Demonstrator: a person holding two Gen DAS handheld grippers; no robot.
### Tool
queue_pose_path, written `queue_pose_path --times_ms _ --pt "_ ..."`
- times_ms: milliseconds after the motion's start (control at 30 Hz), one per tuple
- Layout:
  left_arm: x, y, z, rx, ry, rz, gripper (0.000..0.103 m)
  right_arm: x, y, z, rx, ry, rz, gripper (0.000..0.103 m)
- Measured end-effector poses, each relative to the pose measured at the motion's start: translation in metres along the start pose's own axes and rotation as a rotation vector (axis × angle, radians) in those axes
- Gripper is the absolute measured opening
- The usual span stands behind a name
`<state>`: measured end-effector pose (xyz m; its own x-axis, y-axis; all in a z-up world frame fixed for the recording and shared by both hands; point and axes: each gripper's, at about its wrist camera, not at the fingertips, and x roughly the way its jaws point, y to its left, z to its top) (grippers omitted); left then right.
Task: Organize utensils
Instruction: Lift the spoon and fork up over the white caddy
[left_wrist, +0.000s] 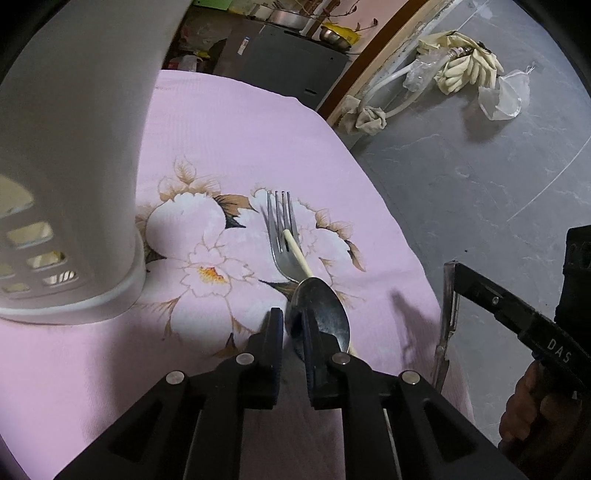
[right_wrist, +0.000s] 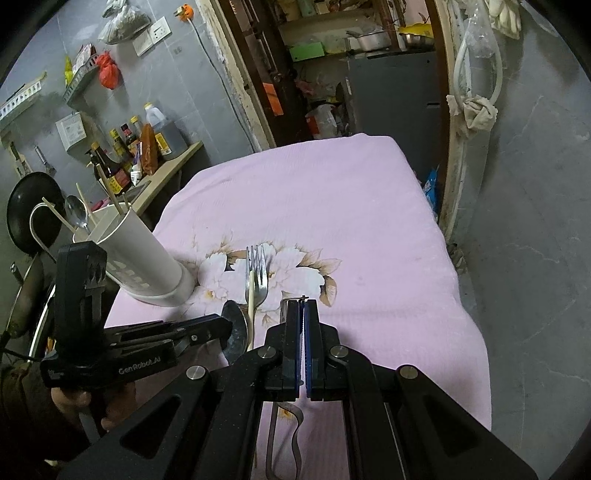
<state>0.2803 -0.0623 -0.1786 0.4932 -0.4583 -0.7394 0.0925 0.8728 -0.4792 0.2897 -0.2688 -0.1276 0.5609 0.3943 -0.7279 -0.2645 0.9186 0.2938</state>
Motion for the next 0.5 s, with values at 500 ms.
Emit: queue_pose_path --times_ms 500 --pt "0.0073 -0.0047 0.0091 0.051 0.025 -0.06 0.015 -0.0073 0.0014 -0.0037 0.004 -0.005 -0.016 0.002"
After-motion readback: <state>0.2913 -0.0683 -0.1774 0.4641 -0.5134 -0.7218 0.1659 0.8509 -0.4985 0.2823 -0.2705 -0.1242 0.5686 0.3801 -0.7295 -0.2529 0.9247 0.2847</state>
